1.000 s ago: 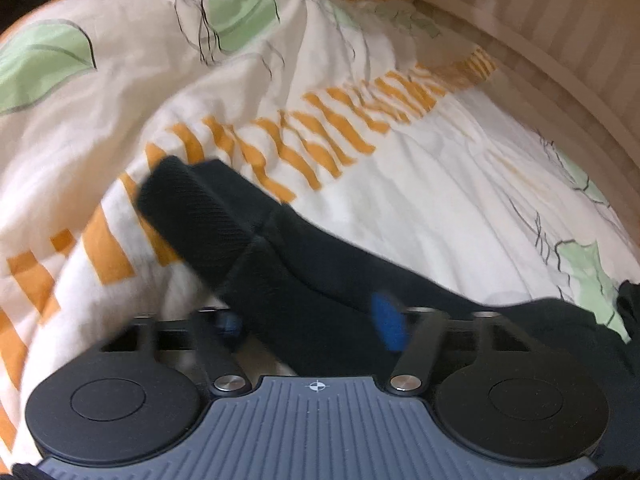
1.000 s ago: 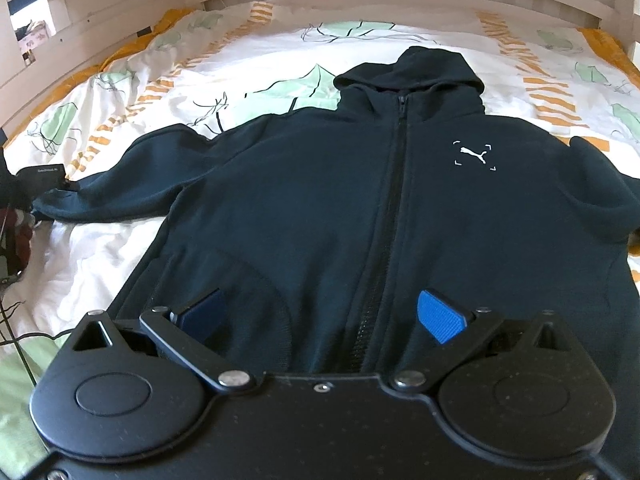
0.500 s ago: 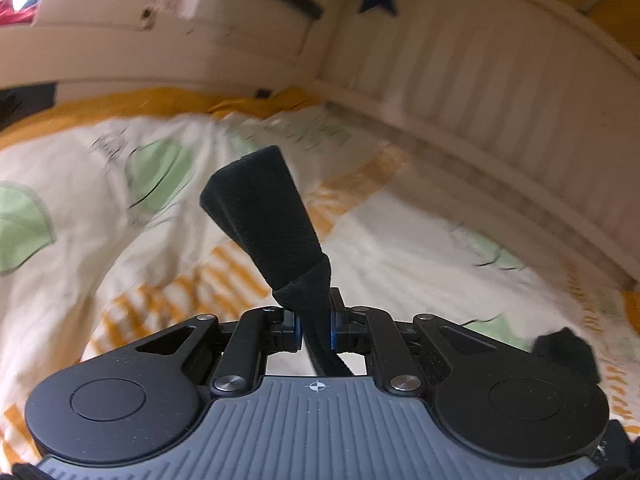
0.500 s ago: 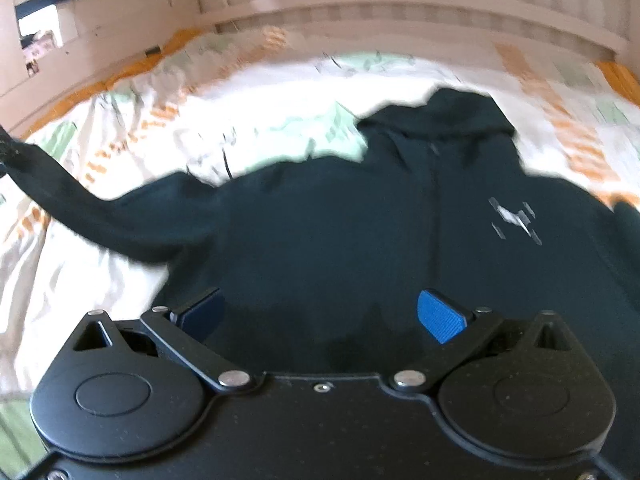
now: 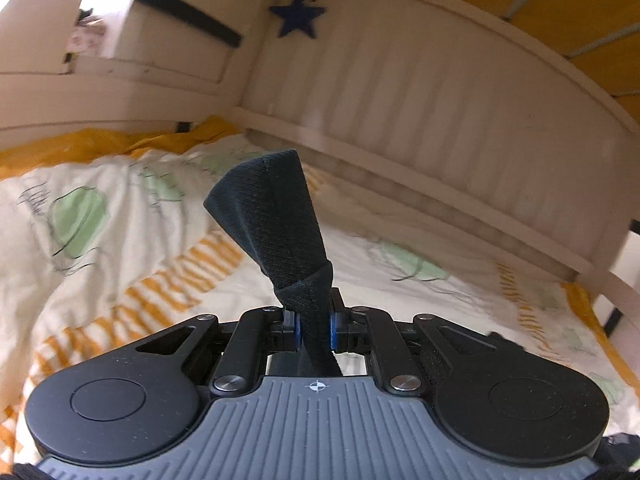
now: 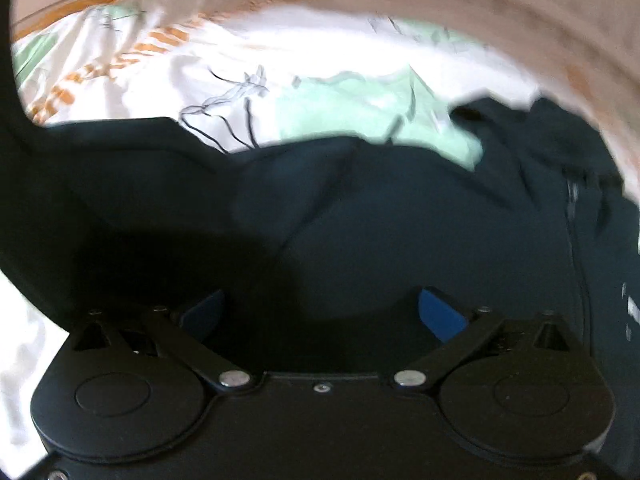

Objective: Fold large clothes
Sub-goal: 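Grasp the sleeve cuff with the left gripper and lift it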

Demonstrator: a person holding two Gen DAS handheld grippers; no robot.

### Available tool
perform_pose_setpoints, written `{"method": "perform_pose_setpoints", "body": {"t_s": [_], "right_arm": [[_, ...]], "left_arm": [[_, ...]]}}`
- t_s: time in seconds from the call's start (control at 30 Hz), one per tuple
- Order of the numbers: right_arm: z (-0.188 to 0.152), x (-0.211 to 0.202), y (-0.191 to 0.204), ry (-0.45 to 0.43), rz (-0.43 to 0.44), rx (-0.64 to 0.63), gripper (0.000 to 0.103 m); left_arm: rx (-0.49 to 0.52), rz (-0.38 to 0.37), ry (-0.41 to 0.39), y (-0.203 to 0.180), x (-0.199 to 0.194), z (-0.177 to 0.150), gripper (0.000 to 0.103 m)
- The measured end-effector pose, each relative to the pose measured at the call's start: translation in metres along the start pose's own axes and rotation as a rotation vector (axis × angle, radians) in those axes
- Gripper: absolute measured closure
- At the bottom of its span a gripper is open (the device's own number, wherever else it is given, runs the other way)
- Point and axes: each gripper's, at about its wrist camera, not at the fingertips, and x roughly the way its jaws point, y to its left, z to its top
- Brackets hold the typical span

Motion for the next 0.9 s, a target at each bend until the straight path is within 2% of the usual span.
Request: {"method": "perform_pose_setpoints", "body": {"t_s": [0.07,0.2,0.43,0.57,0.73,0.83,0.9], "right_arm": [[0.002,-0.005,-0.008,0.009,0.028,0.031,0.002],[-0.005,-0.038,-0.037,-0.05,0.058,0.125,0.003],[-0.046,-0.102,-0.109,-0.082,0.071,0.284,0.002],[-0.081,-0.134,-0.148,-0.074,0.054,0.379,0.002],[-0.123,-0.163,-0.179,-0.071,-0.009,0.434,0.001],[-0.139,-0.173,-0.192,-0.068,-0.021,0.477,0.001],[-0.148,-0.175,-0.2,-0.062,-0.031,0.501,0.001]], "left_arm": [[0.018,-0.033,-0.004,-0.014,-0.002,0.002,0.092],[0.067,-0.122,-0.01,-0.053,-0.006,0.008,0.092],[0.165,-0.302,0.015,-0.139,0.009,-0.004,0.092],[0.199,-0.383,0.082,-0.187,0.033,-0.035,0.091],[0.222,-0.459,0.196,-0.237,0.071,-0.095,0.091],[0.252,-0.467,0.273,-0.26,0.097,-0.135,0.091],[0.277,-0.45,0.323,-0.27,0.11,-0.162,0.086]]}}
